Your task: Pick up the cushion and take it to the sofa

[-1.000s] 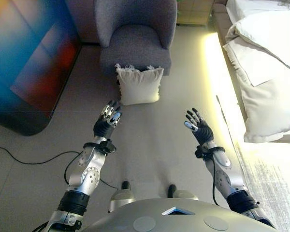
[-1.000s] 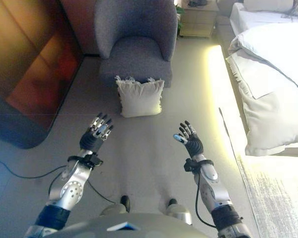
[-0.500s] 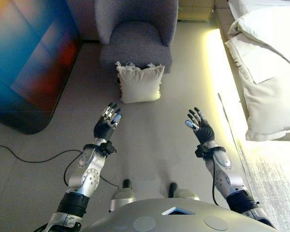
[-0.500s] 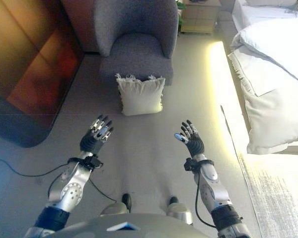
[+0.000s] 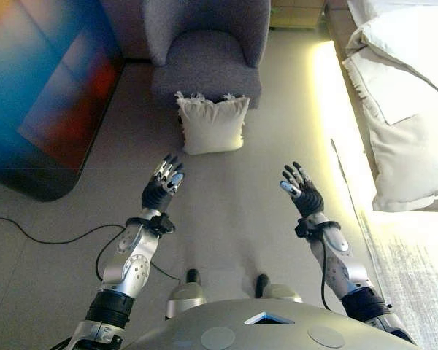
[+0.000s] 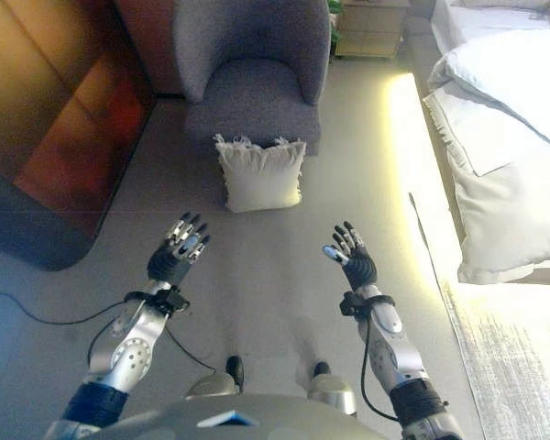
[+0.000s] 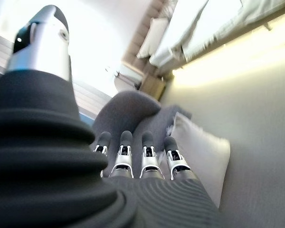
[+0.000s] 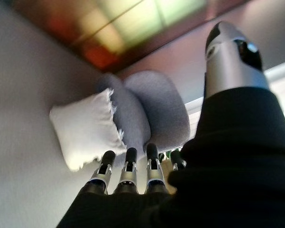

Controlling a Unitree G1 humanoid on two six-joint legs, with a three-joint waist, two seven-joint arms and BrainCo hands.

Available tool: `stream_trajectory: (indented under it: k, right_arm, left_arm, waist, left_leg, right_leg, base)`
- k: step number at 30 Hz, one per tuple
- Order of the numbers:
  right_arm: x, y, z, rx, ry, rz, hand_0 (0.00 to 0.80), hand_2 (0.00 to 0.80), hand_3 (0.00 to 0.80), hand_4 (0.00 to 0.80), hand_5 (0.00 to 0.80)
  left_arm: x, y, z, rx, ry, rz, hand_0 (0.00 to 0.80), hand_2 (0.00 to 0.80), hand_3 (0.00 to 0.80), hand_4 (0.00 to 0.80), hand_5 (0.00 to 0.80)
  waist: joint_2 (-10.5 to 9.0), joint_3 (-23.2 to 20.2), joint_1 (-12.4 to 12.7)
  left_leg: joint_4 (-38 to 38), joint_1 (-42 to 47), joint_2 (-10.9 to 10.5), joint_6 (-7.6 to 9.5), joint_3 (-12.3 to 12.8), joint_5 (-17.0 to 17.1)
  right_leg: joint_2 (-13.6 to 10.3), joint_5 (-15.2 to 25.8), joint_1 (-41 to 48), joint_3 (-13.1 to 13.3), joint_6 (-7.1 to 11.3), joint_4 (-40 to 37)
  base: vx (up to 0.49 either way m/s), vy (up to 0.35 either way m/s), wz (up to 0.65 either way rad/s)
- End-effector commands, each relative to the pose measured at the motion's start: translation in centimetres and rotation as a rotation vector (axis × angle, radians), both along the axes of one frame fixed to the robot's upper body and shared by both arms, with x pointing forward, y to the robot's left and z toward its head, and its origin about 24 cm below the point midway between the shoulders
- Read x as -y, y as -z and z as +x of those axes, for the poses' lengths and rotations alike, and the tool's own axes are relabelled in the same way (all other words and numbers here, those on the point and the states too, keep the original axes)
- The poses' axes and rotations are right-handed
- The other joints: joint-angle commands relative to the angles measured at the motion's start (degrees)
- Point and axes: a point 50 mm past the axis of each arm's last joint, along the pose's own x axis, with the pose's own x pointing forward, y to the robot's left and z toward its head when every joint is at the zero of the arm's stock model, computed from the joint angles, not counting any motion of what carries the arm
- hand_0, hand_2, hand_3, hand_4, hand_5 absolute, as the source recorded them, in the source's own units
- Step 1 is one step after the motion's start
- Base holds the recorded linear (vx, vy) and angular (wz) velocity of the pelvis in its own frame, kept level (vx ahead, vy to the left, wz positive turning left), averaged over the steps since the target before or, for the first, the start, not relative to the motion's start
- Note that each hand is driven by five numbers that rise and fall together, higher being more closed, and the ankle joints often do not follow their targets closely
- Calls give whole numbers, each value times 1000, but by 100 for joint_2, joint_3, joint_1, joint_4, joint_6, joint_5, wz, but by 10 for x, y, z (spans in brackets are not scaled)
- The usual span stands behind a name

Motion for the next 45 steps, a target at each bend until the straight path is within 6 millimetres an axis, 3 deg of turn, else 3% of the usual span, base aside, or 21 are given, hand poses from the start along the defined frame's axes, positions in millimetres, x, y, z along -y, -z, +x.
stream_trajectory:
  k: [1,13,21,25,28,29,32,35,40,42,45]
  right_arm:
    - [-11,-27,15,162,-13,68,0,0,0,0,0]
    - [-6,-23,10,142,-17,-2,0,0,0,0,0]
    - [-4,-19,7,125,-15,-2,0,0,0,0,0]
    - [-4,-24,13,150,2,5,0,0,0,0,0]
    - [-5,-26,14,169,34,29,0,0,0,0,0]
    - [-5,-26,14,171,45,34,0,0,0,0,0]
    - [-6,-22,8,146,45,30,0,0,0,0,0]
    - [-2,-14,-2,110,47,12,0,0,0,0,0]
    - [8,-13,-2,117,76,21,0,0,0,0,0]
    - [11,-15,1,117,88,27,0,0,0,0,0]
    - [14,-14,2,111,107,27,0,0,0,0,0]
  left_arm:
    - [3,-16,13,93,12,-52,0,0,0,0,0]
    - [-4,-13,8,77,-23,43,0,0,0,0,0]
    - [-9,-11,3,74,-27,105,0,0,0,0,0]
    - [-11,-18,12,103,-5,171,0,0,0,0,0]
    - [-11,-21,20,114,13,194,0,0,0,0,0]
    - [-9,-21,21,114,20,193,0,0,0,0,0]
    - [-9,-20,24,92,27,178,0,0,0,0,0]
    - [-8,-15,21,57,36,167,0,0,0,0,0]
    - [-10,-11,17,55,34,198,0,0,0,0,0]
    - [-10,-11,16,56,40,204,0,0,0,0,0]
    - [-10,-9,14,52,61,205,0,0,0,0,0]
  waist:
    - [-114,15,-28]
    - [-149,4,24]
    - [-192,66,82]
    - [-194,217,116]
    - [-83,303,128]
    - [-15,355,95]
    - [175,396,-48]
    - [123,366,-236]
    - [-183,404,-500]
    - [-187,442,-552]
    - [-194,510,-568]
  left_leg:
    - [34,72,-105,165,268,-385]
    - [34,41,-155,203,236,-388]
    - [133,13,-224,300,282,-424]
    - [527,-234,-295,497,286,-528]
    - [729,-407,-425,713,167,-621]
    - [755,-380,-452,755,121,-655]
    - [722,-238,-463,741,16,-673]
    - [735,-56,-598,737,-133,-797]
    - [907,172,-885,668,-456,-1265]
    - [946,248,-921,684,-573,-1347]
    - [1057,397,-949,736,-686,-1499]
  right_leg:
    - [-152,148,-153,-129,305,12]
    - [-193,154,-155,-125,322,12]
    - [-383,56,-187,-159,405,318]
    - [-604,-38,-468,-91,451,1395]
    - [-822,358,-988,133,399,2904]
    - [-849,438,-1270,307,356,3545]
    - [-700,627,-1794,524,234,4167]
    - [-563,766,-1880,706,253,3430]
    - [-568,1096,-1908,955,518,816]
    - [-505,1252,-2026,981,569,301]
    - [-485,1373,-2320,791,591,72]
  base:
    - [0,0,0]
    - [10,17,0]
    - [30,94,0]
    - [-34,139,2]
    - [-28,199,9]
    - [5,236,11]
    - [74,189,28]
    - [163,3,41]
    - [261,-133,37]
    - [295,-81,27]
    - [317,-70,43]
